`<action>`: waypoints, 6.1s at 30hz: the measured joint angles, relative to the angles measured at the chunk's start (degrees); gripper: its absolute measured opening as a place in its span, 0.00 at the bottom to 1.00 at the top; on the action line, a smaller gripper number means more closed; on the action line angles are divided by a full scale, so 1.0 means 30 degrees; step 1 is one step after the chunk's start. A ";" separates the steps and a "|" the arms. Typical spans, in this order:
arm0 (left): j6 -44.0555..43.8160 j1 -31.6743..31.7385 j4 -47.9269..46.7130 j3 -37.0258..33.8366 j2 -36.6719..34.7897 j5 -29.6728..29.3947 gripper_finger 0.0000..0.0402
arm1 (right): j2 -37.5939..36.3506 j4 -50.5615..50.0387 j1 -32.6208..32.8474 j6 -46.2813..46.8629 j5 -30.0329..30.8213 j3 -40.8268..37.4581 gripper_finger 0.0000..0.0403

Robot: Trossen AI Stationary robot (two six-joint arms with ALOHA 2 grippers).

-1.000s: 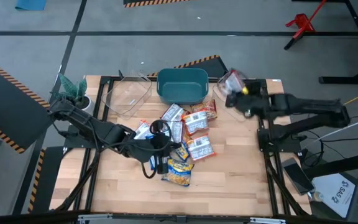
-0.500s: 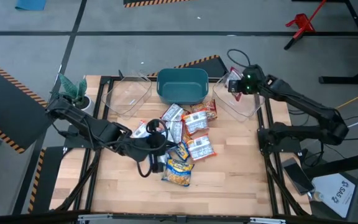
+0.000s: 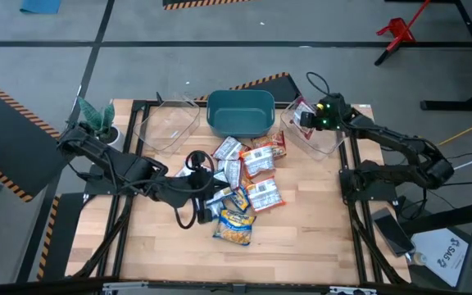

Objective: Sort Maruchan noodles
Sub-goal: Put the red noodle pack into the right transparent bin, then put the blue noodle pack into the blue bin

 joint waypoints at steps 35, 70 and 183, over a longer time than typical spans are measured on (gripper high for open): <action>-0.0091 0.0317 -0.1076 0.0006 0.0000 -0.0009 0.00 | 0.3002 -0.6829 0.0029 -0.3159 0.3378 0.5056 0.61; -0.8447 -0.0495 0.5076 -1.2782 -0.0168 -0.1402 0.00 | 0.2819 0.2455 1.8320 0.3294 0.7235 0.4924 0.61; -1.2121 -0.2402 -0.7037 -0.5173 -0.5118 -0.3077 0.00 | 1.5518 -0.1386 1.8422 -2.0861 1.8774 1.8927 0.27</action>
